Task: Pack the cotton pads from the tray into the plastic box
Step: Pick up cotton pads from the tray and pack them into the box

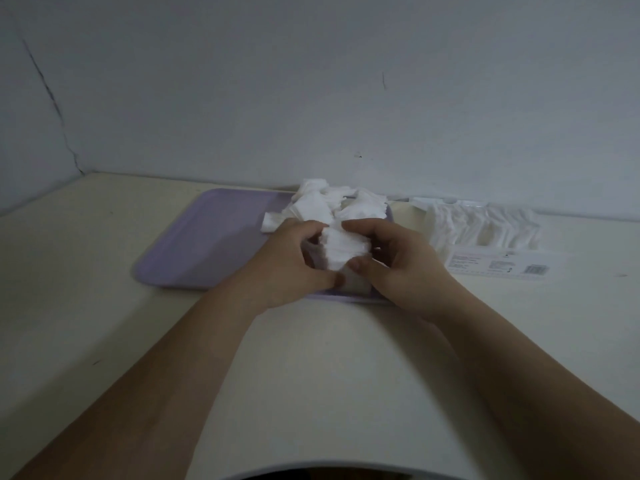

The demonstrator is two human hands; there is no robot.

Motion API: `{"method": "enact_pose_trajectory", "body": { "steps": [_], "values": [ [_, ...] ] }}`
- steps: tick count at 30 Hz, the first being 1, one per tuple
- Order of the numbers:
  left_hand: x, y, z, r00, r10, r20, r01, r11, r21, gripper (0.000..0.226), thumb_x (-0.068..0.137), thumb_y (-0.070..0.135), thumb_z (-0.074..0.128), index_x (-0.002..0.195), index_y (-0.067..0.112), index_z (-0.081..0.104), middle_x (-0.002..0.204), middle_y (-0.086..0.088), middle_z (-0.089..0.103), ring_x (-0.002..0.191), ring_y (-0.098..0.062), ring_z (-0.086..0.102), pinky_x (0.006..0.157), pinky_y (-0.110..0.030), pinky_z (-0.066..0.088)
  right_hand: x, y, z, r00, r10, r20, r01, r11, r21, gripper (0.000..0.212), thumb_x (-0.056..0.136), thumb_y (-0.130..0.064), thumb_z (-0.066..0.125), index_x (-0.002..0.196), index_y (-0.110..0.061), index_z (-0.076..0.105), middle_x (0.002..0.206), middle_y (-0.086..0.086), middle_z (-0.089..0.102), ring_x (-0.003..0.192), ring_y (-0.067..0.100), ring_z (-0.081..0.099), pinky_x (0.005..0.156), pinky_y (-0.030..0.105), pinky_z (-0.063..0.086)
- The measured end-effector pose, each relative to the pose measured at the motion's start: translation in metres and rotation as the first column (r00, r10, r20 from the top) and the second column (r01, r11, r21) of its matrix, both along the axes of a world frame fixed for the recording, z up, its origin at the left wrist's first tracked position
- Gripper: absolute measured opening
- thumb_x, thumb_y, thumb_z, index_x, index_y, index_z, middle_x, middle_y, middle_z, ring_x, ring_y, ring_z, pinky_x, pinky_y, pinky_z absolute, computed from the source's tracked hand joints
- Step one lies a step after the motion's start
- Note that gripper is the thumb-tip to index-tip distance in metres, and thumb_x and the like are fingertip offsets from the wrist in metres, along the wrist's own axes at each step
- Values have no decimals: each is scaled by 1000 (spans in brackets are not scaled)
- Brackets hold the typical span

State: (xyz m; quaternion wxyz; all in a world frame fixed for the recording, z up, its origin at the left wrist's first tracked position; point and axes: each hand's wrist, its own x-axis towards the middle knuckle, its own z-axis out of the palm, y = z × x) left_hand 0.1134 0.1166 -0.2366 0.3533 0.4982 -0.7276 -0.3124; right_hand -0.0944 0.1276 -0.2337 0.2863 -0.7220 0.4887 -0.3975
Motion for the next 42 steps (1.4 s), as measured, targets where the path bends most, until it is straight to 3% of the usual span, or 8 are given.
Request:
{"method": "enact_pose_trajectory", "body": {
  "steps": [7, 13, 16, 19, 24, 30, 38, 42],
  "values": [
    [4, -1, 3, 999, -42, 23, 42, 999, 8, 38, 69, 17, 93, 101, 16, 72, 59, 13, 45, 54, -3, 39, 53, -19, 34, 11, 1, 2, 984, 8, 176, -46, 975, 218, 79, 73, -18, 67, 150, -28, 48, 145, -13, 55, 132, 4, 54, 117, 33, 42],
    [-7, 2, 3, 996, -78, -30, 80, 994, 70, 37, 75, 20, 89, 105, 21, 67, 86, 10, 78, 77, -6, 74, 70, -25, 59, 27, 1, -3, 941, -31, 336, -71, 955, 287, 83, 84, 23, 49, 154, -21, 41, 129, -19, 51, 91, -24, 61, 72, 7, 51],
    [-10, 2, 0, 999, -41, -18, 41, 999, 20, 34, 74, 22, 90, 97, 25, 65, 86, 10, 77, 75, -3, 73, 65, -18, 54, 31, 2, 2, 885, -62, 461, -94, 947, 307, 85, 75, 16, 52, 151, -21, 45, 146, -5, 50, 105, -9, 64, 80, 15, 53],
    [-7, 0, 0, 999, 1, -32, -1, 1000, 0, 28, 72, 21, 91, 86, 20, 66, 69, 16, 68, 58, 1, 61, 55, -14, 45, 19, 0, 15, 846, -145, 513, 26, 972, 232, 72, 61, -3, 54, 131, -21, 59, 127, -1, 66, 101, -4, 67, 80, 16, 53],
    [-1, -3, 0, 992, 115, -54, -113, 993, 33, 44, 65, 25, 93, 99, 15, 68, 91, 3, 67, 72, -13, 63, 66, -28, 51, -15, -12, 19, 883, -436, 177, 441, 898, 12, 38, 78, -6, 53, 110, -23, 67, 102, -10, 70, 98, 16, 69, 88, 26, 52],
    [-2, -1, 0, 983, 90, -160, -69, 989, 129, 59, 54, 39, 87, 96, 5, 62, 81, -17, 66, 68, -18, 58, 65, -38, 49, -8, -22, -9, 922, -283, -263, 284, 958, -32, 41, 98, -11, 50, 138, -8, 59, 137, 15, 64, 125, 32, 58, 99, 28, 40],
    [-3, -1, -1, 981, 61, -184, -30, 985, 169, 39, 56, 34, 89, 83, 21, 65, 78, -3, 69, 66, -13, 61, 61, -31, 52, -7, -37, -10, 876, -356, -326, 354, 933, -67, 54, 92, -24, 69, 143, -14, 54, 137, 12, 61, 129, 32, 54, 107, 44, 46],
    [1, -3, -4, 966, 42, -255, 5, 984, 181, 39, 64, 24, 93, 96, 19, 72, 90, -8, 77, 74, -13, 69, 63, -29, 58, -9, -33, -6, 915, -360, -182, 330, 927, -177, 33, 88, -10, 69, 120, -19, 72, 106, -5, 69, 99, 3, 60, 84, 11, 42]
  ]
}}
